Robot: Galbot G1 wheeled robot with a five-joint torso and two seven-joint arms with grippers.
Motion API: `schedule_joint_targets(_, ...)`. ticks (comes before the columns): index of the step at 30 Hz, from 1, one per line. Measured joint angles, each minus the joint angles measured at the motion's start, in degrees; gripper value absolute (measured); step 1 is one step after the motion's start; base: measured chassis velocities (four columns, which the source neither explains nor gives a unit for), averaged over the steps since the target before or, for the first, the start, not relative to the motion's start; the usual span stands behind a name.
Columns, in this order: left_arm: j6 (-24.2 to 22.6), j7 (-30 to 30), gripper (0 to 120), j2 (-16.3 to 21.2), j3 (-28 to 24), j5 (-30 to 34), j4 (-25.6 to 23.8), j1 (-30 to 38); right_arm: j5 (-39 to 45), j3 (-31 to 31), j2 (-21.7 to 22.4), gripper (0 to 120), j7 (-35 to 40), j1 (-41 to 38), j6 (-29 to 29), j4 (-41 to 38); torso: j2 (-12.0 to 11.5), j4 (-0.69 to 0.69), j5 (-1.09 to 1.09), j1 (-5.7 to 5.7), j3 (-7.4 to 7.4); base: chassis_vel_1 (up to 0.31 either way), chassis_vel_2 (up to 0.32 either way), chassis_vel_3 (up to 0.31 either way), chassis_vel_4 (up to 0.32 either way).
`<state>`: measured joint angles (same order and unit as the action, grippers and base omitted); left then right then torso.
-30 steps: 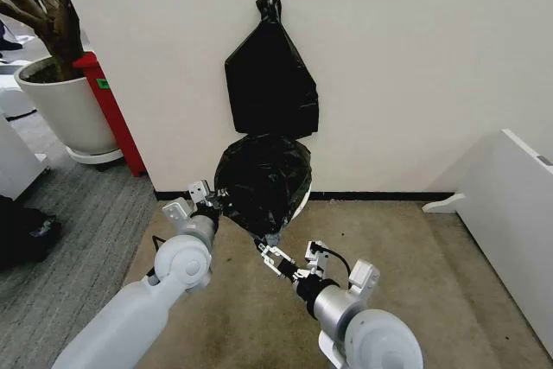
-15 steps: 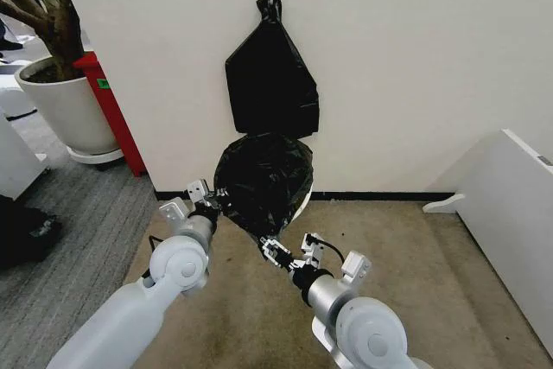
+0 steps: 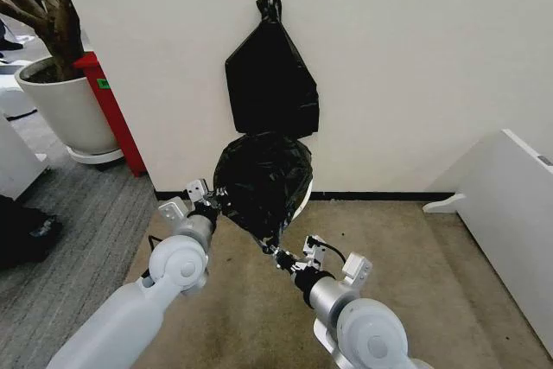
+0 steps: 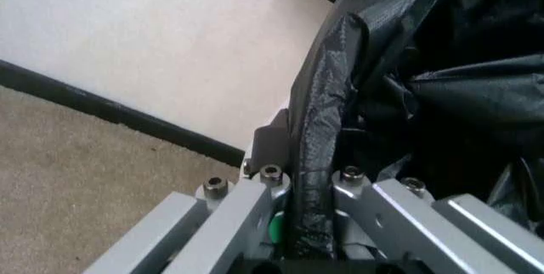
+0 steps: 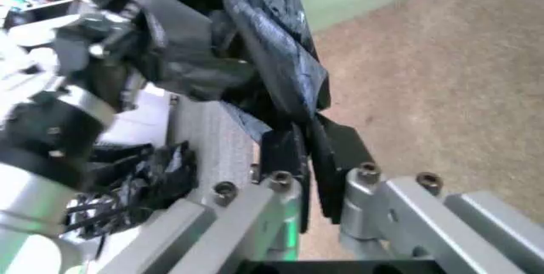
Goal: Place the garbage bag over the trash bin.
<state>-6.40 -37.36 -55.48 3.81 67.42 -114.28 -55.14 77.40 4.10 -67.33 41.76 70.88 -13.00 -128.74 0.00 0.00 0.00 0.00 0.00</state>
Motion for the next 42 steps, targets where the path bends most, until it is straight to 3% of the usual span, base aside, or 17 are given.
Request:
schedule_joint_targets(14, -0.5, -1.3, 2, 0.8, 1.4, 2.6, -2.0, -1.6, -4.9, -1.4, -3.1, 0, -2.5, 1.6, -0.7, 8.4, 0.0, 0.0, 0.0, 0.0, 0.0, 0.0, 0.0, 0.0, 0.0)
schedule_joint_targets(33, -0.8, -2.1, 2, 0.8, 1.9, 1.6, -1.9, -2.2, -11.2, -3.7, -1.5, 0, -3.5, 4.6, -0.8, 6.8, 0.0, -0.01, 0.01, 0.0, 0.0, 0.0, 0.0, 0.0, 0.0)
schedule_joint_targets(39, -0.8, -2.2, 2, 1.0, 1.9, 1.3, -1.9, -2.3, -15.5, -2.6, 0.1, 0, -2.9, 5.4, -1.7, 3.1, 0.0, 0.0, 0.01, 0.01, 0.0, 0.0, 0.0, 0.0, 0.0)
schedule_joint_targets(42, -0.8, -2.3, 1, 0.9, 2.1, 1.3, -1.7, -2.2, -19.3, -2.1, 1.8, 6, -4.5, 7.2, -1.8, 0.3, 0.0, 0.0, 0.0, 0.01, 0.0, 0.0, 0.0, 0.0, 0.0)
